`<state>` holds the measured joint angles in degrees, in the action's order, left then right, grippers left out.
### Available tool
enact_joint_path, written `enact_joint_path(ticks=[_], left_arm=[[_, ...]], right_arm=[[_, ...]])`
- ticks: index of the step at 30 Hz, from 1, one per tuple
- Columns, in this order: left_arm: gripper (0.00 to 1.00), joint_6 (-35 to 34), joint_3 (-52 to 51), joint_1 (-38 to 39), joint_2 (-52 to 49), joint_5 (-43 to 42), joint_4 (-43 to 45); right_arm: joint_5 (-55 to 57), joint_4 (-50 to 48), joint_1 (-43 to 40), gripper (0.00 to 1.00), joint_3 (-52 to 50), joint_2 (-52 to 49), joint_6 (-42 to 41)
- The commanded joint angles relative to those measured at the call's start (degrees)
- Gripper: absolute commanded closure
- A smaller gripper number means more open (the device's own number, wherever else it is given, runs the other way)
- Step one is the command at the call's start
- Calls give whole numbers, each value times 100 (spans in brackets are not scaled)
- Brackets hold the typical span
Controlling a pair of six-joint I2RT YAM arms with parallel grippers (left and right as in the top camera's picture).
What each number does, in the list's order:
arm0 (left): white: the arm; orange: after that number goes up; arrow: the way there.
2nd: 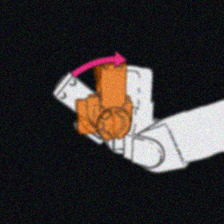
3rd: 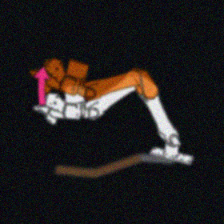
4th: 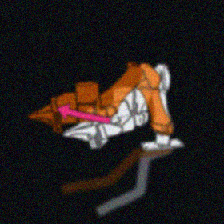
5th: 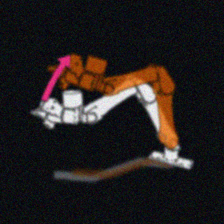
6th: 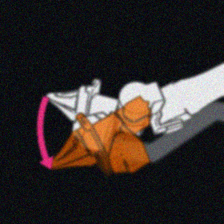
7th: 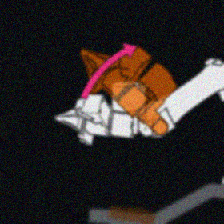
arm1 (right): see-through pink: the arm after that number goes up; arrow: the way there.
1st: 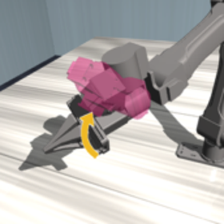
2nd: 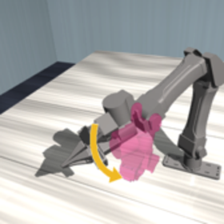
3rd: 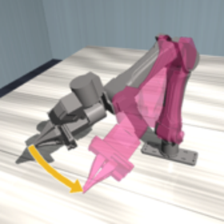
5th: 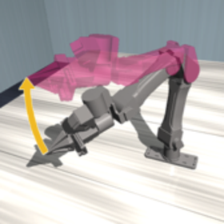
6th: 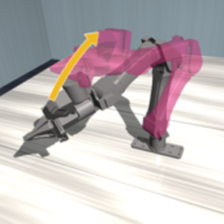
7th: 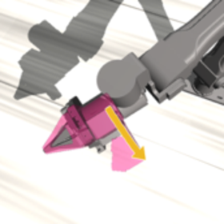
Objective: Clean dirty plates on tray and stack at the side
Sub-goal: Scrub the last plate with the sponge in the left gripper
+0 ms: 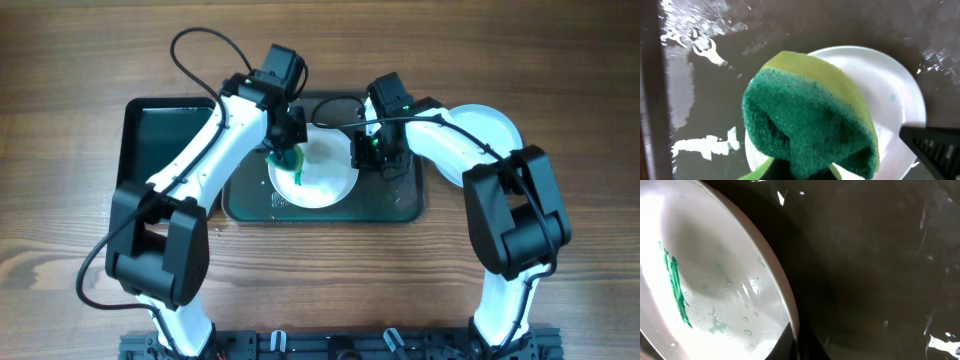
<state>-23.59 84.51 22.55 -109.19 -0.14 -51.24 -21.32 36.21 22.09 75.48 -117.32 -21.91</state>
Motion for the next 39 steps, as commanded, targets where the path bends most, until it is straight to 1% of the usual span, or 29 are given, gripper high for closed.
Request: enact_joint_path(ticks=[1, 4, 7, 10, 11, 13, 14, 15, 16, 17, 18, 19, 21, 23, 24, 25, 26, 27, 28, 29, 30, 31, 32, 33, 34, 36, 38, 39], left_arm=[[96, 85, -518, 13, -48, -225, 527], [96, 85, -1043, 13, -188, -293, 1165], [96, 83, -1086, 13, -695, -599, 1246], [96, 87, -1086, 20, -903, -1423, 1191], [96, 181, -1080, 24, -901, -1832, 1241], [96, 1012, -1078, 22, -901, -3294, 1456], [96, 1165, -1078, 22, -901, -3692, 1580], [96, 1165, -1078, 22, -901, -3681, 1692], [96, 1051, -1058, 15, -901, -3311, 1899], [96, 887, -1005, 15, -901, -2983, 1915], [96, 647, -916, 11, -901, -2424, 1912], [96, 295, -776, 11, -901, -1488, 1882], [96, -254, -614, 13, -901, -133, 1683], [96, -925, -474, 22, -901, 1598, 1172], [96, -1158, -463, 24, -901, 2260, 887], [96, -1182, -463, 24, -901, 2365, 756], [96, -1178, -466, 24, -901, 2245, 625], [96, -1119, -466, 24, -901, 1950, 531], [96, -804, -466, 22, -901, 1241, 455], [96, -190, -466, 24, -901, 269, 426], [96, 284, -466, 24, -901, -581, 404], [96, 970, -466, 22, -901, -1788, 378], [96, 1805, -466, 24, -901, -3296, 313], [96, 2050, -466, 24, -901, -3801, 297], [96, 2173, -466, 22, -901, -4138, 337], [96, 2166, -466, 22, -901, -4065, 579], [96, 2098, -466, 22, -901, -3722, 920], [96, 1906, -466, 22, -901, -3346, 1095]], right_arm=[[-107, -83, 42, 96, -24, -313, -79], [-107, -85, 46, 96, -24, -313, -79], [-109, -92, 46, 96, -24, -313, -81], [-107, -87, 46, 96, -24, -313, -81], [-107, -87, 46, 96, -24, -313, -79], [-107, -87, 46, 96, -24, -313, -79], [-107, -87, 46, 96, -24, -313, -76], [-107, -87, 46, 96, -24, -313, -79], [-107, -90, 46, 96, -24, -313, -79], [-107, -90, 46, 96, -24, -313, -76], [-107, -87, 46, 96, -24, -313, -79], [-107, -87, 46, 96, -24, -313, -79], [-105, -85, 46, 96, -24, -313, -79], [-105, -83, 46, 96, -24, -313, -79], [-107, -85, 46, 96, -24, -313, -79], [-107, -85, 46, 96, -24, -313, -81], [-107, -90, 46, 96, -24, -313, -81], [-105, -87, 46, 95, -24, -313, -76], [-105, -85, 46, 95, -24, -313, -81], [-107, -83, 46, 96, -24, -313, -79], [-107, -81, 46, 96, -24, -313, -81], [-107, -83, 46, 96, -24, -313, -79], [-107, -85, 46, 96, -24, -313, -83], [-107, -83, 46, 96, -24, -313, -83], [-107, -83, 46, 96, -24, -313, -83], [-107, -83, 46, 96, -24, -313, -83], [-107, -83, 46, 95, -24, -313, -83], [-107, -81, 46, 96, -24, -313, -81]])
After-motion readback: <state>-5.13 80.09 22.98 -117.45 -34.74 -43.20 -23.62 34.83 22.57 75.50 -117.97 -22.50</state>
